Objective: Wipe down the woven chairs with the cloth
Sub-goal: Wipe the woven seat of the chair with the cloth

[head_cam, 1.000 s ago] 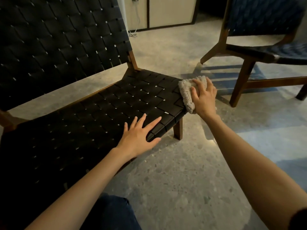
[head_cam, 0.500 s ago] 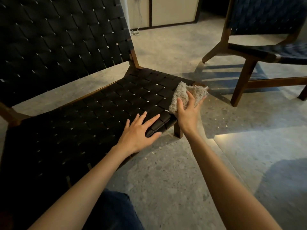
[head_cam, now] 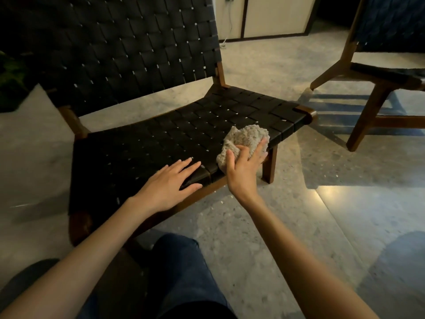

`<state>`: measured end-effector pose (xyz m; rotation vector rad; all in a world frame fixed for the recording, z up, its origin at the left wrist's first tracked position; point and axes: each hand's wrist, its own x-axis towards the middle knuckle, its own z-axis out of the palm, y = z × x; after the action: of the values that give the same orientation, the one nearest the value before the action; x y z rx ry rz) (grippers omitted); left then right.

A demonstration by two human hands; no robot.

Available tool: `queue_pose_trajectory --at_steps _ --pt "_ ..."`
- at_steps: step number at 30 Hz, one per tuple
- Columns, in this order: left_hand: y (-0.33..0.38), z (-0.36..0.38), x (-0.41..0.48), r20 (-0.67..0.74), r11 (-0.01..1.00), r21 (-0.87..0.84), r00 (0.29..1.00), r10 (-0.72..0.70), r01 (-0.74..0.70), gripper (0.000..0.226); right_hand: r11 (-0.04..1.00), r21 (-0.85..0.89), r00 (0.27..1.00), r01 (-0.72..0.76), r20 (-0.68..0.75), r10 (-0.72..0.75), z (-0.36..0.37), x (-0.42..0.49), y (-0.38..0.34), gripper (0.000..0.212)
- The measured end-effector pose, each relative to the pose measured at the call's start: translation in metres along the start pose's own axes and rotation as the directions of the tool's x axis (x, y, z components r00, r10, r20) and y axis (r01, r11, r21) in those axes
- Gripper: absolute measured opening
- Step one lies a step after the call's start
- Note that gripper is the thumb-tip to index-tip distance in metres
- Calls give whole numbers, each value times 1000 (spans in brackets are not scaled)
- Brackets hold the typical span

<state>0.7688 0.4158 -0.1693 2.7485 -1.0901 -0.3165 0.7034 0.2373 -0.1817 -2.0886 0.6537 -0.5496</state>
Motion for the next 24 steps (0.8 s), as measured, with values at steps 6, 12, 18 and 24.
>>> queue_pose_trajectory --at_steps 6,12,18,24 --pt "-22 -31 -53 -46 997 35 997 -68 69 62 946 -185 945 266 245 -218 27 -64 -35 39" --pt "-54 -53 -84 -7 986 -82 989 -149 148 76 758 -393 849 520 339 -406 33 -45 -49 41" --pt "-69 -48 -101 -249 949 -242 933 -261 201 43 765 -232 741 601 519 -425 71 -32 -85 34" --pt "-76 -51 -130 -328 874 -438 868 -372 210 64 867 198 680 457 550 -484 89 -81 -119 27"
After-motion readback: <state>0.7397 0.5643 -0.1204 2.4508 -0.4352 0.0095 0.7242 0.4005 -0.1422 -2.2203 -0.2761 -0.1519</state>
